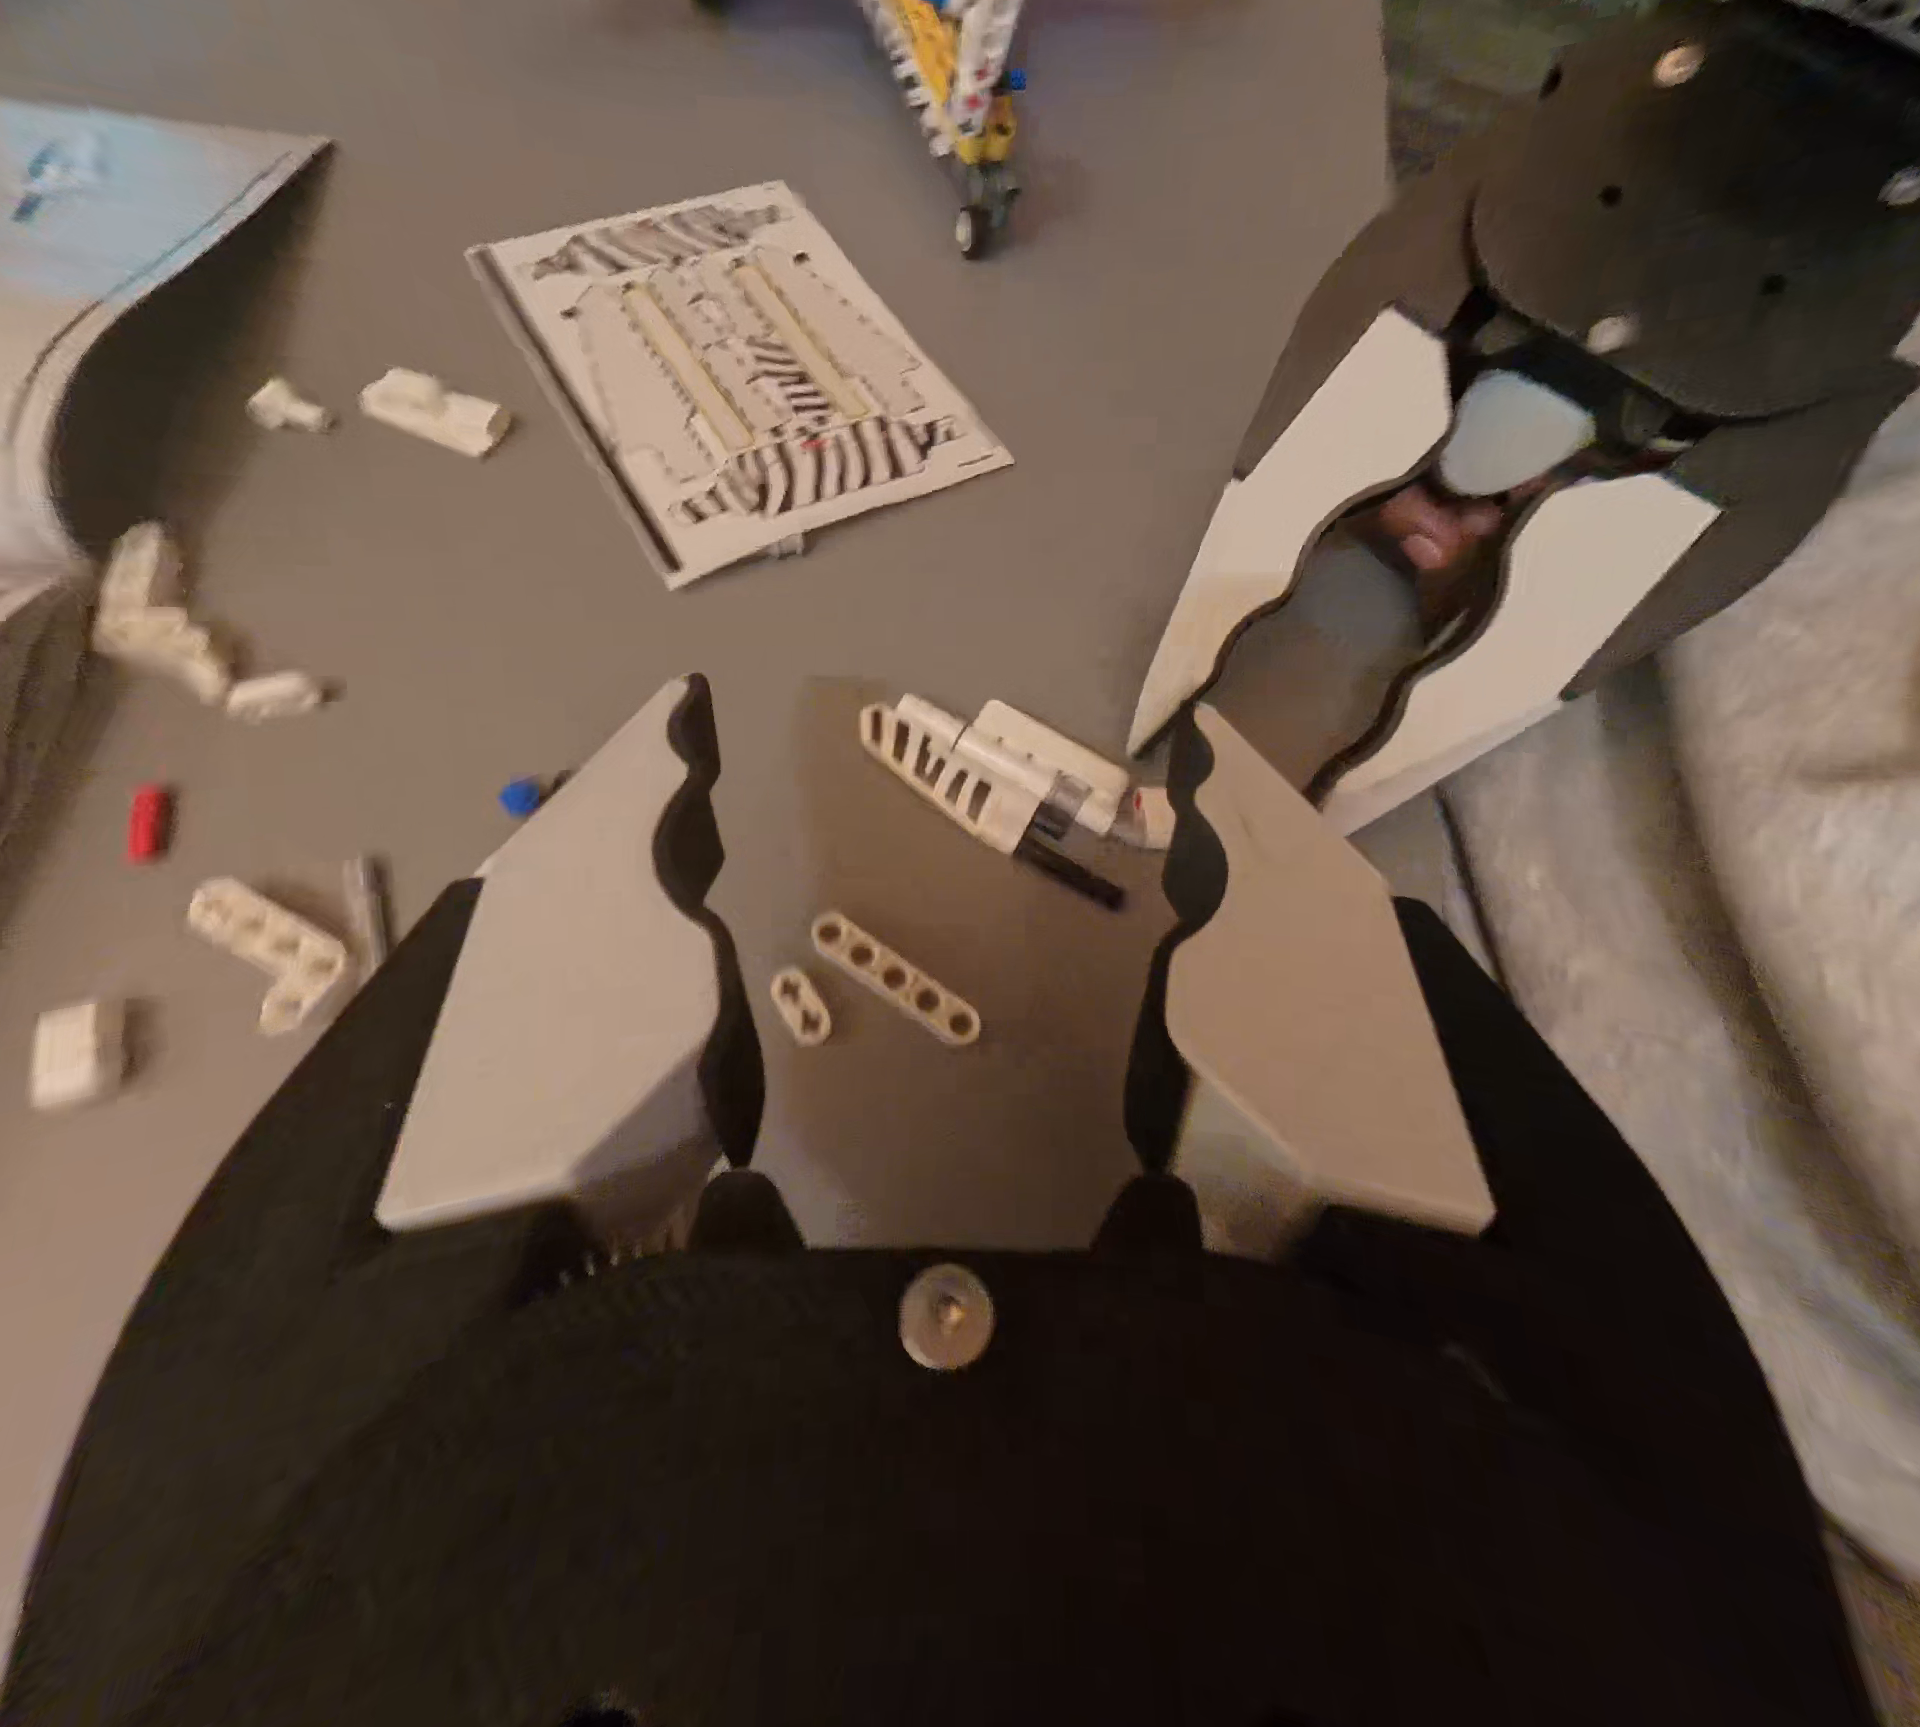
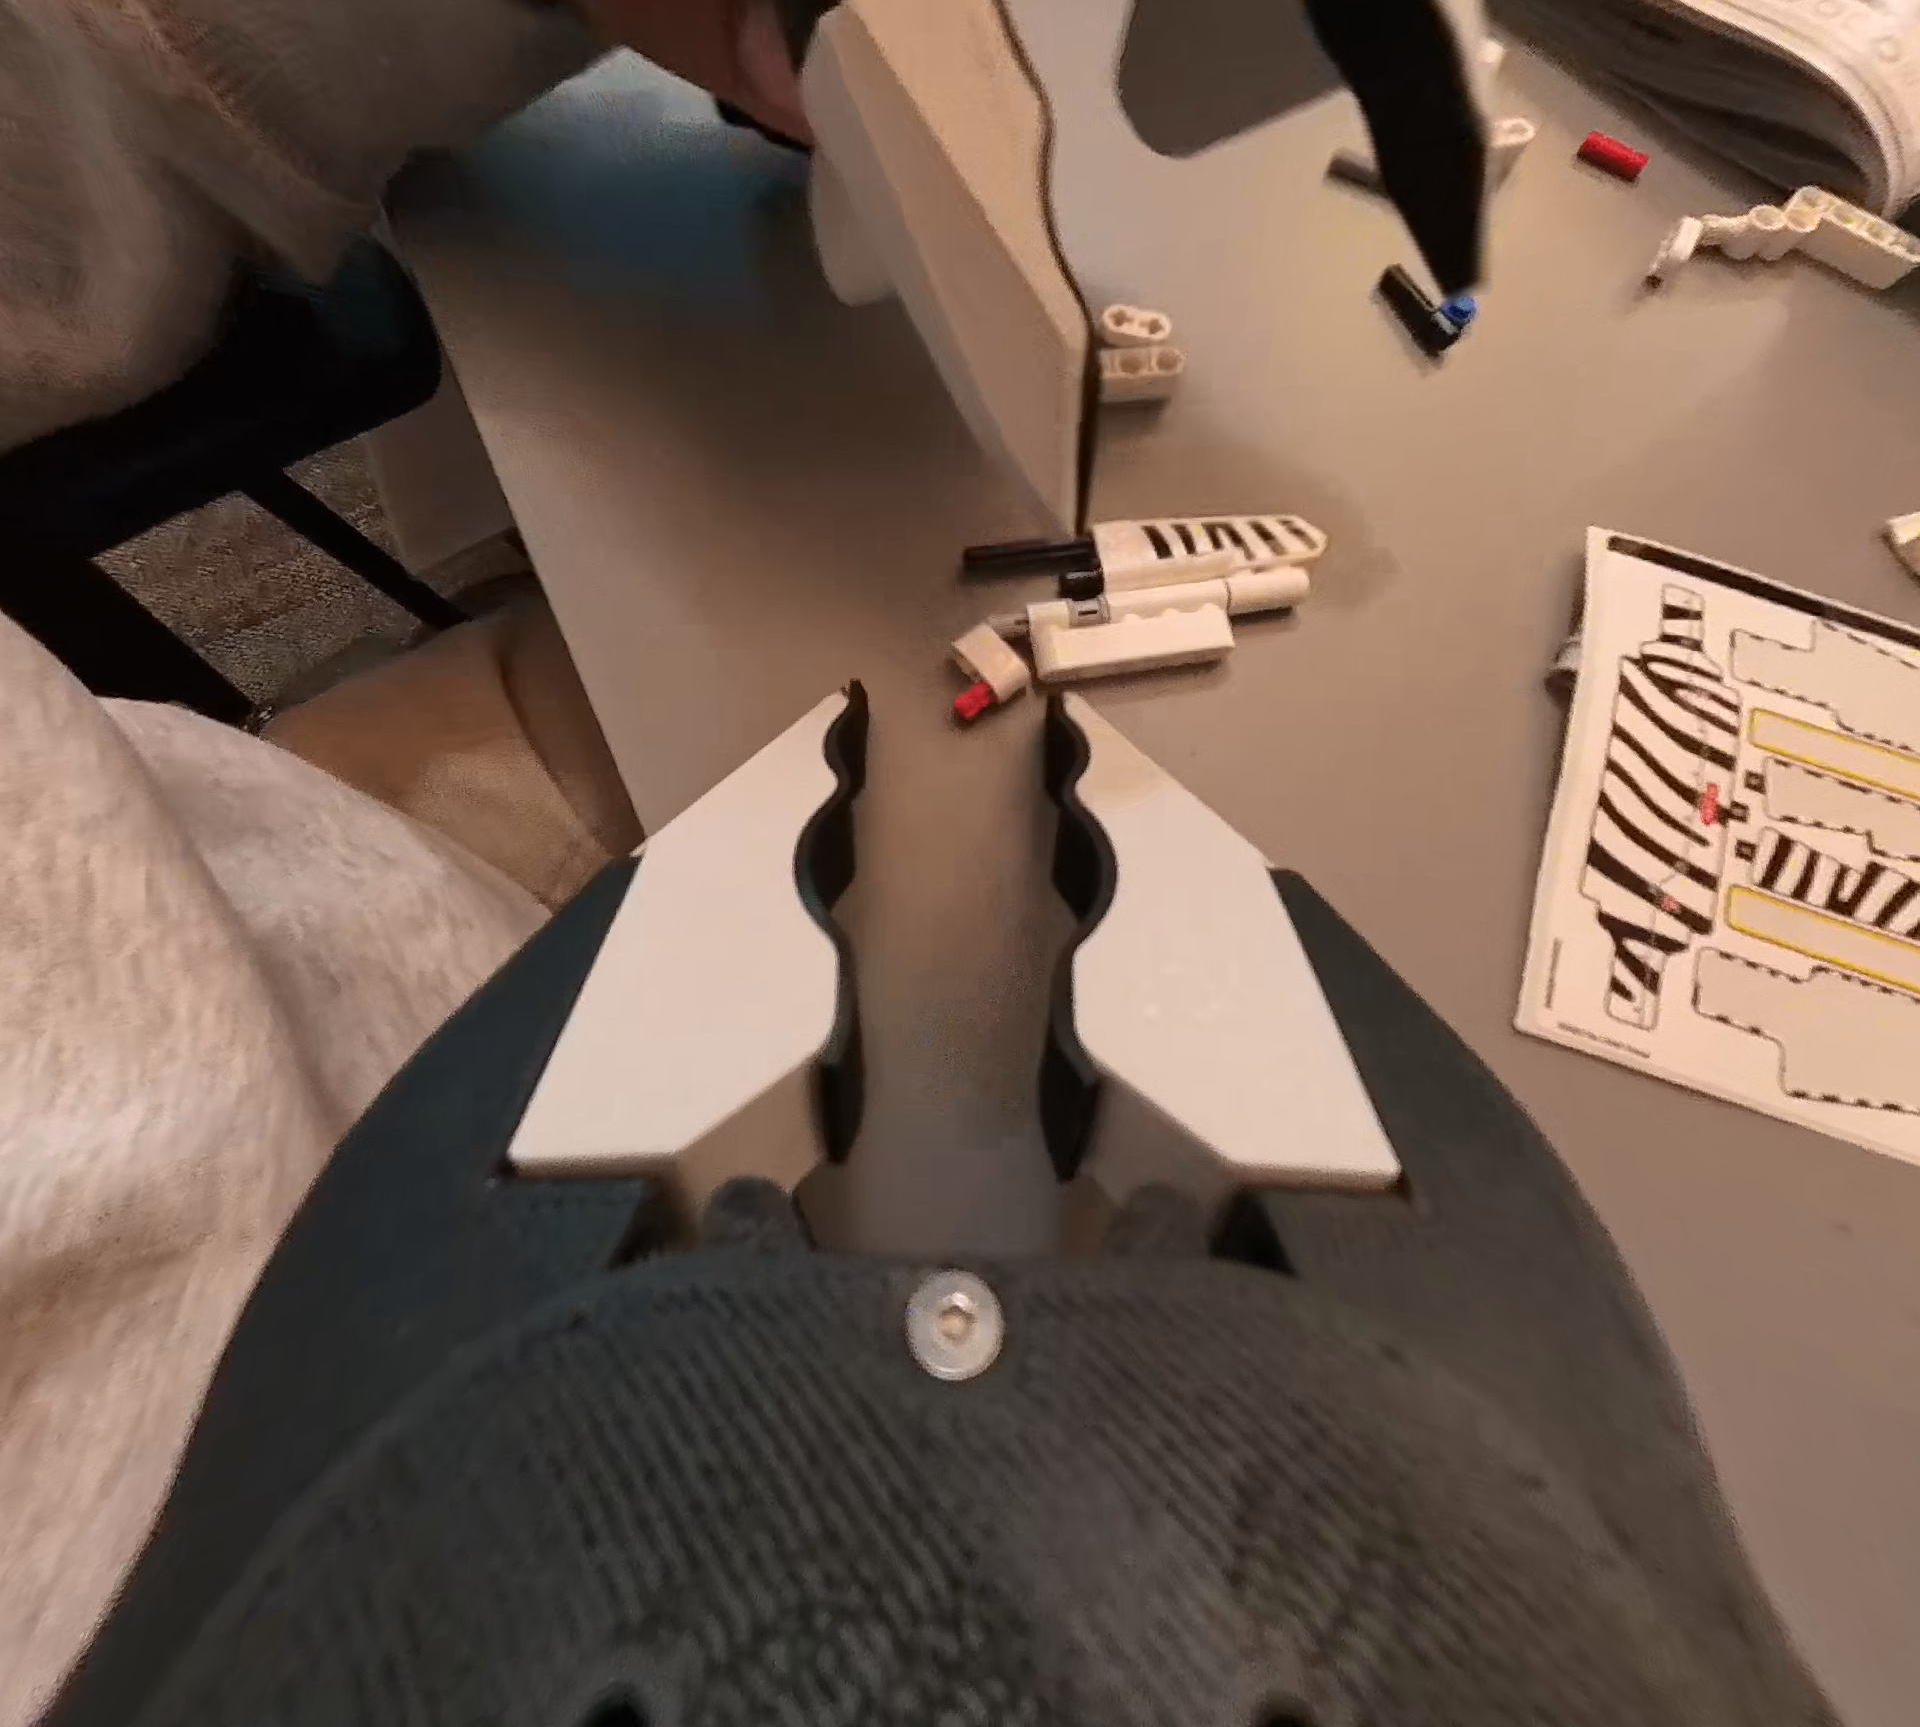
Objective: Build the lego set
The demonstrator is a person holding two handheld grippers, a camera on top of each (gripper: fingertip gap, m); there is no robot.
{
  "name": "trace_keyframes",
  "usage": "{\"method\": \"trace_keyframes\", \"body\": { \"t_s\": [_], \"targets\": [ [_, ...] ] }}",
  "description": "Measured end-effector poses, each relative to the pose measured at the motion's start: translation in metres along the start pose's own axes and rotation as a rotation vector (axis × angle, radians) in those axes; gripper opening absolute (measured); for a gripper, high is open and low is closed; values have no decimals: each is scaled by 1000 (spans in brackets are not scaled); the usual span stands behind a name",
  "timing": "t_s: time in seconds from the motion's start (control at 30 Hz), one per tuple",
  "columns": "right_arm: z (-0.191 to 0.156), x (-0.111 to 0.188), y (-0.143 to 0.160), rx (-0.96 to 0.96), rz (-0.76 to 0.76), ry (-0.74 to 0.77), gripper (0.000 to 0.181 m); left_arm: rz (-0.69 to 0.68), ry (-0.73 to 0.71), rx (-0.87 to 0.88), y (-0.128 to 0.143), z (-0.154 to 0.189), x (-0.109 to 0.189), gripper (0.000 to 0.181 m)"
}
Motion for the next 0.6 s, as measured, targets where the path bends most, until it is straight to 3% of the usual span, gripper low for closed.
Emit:
{"method": "trace_keyframes", "body": {
  "t_s": [0.2, 0.3, 0.6],
  "targets": [
    [2, -5, -2, -30, -14, 27, 25, -121, 239, 19, -6, -12, -26, 85],
    [4, -4, -1, -41, -15, 36, 19, -208, 244, 11, 7, -9, -32, 78],
    [5, 2, 3, -41, -15, 45, 5, -227, 196, -15, 15, 6, -18, 73]
  ]
}}
Point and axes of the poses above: each gripper's, where its closed fingertips meet, x back along the fingers, y out of its underside, z = x × y across the jaws, the point moved 10 cm from there along x, back along the fingers, and after that the axes turned 9 degrees about z, right-handed, at the moved point
